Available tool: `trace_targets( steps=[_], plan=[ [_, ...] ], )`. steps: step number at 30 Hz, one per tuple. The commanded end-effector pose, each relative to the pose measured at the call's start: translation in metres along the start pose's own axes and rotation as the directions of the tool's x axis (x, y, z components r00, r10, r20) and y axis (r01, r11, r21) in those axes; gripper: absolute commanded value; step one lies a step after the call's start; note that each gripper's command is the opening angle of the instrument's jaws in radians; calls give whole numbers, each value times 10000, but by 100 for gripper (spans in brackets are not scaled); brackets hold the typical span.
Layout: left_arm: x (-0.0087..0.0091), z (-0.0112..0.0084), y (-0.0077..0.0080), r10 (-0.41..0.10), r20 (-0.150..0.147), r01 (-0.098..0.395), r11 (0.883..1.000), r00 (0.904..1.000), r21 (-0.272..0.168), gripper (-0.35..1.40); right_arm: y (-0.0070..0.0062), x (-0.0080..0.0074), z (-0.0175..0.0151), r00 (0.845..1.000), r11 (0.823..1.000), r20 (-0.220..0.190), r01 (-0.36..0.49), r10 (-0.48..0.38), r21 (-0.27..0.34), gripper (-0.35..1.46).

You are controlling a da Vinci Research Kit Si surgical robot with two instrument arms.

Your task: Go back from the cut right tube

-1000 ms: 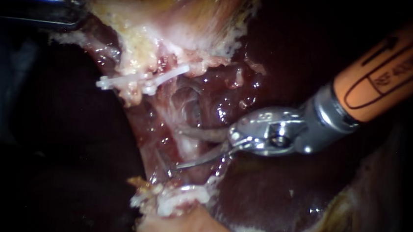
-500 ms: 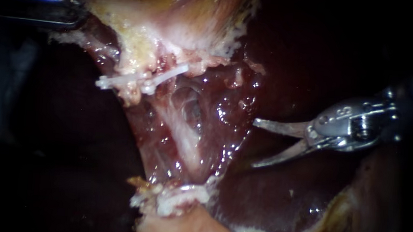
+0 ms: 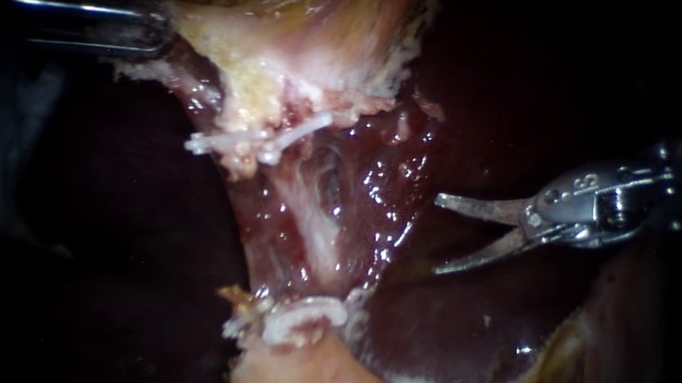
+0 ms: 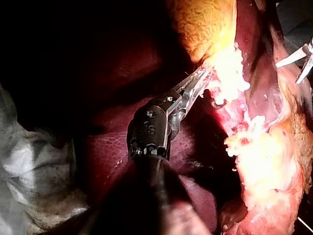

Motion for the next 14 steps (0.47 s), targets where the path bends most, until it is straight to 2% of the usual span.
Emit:
trace_targets(
  steps=[1,5,14],
  plan=[
    [-2,4,-1,18,64,-19,10000,10000,21,-35,0,0,0,10000,10000,0,1,-1,5,145],
    [-9,14,-2,122,127,-122,9999,9998,3,-35,0,-1,-1,10000,10000,0,4,-4,8,145],
    [-8,14,-3,122,129,-122,9999,9998,-2,-35,0,-1,0,10000,10000,0,1,-1,4,145]
  ],
)
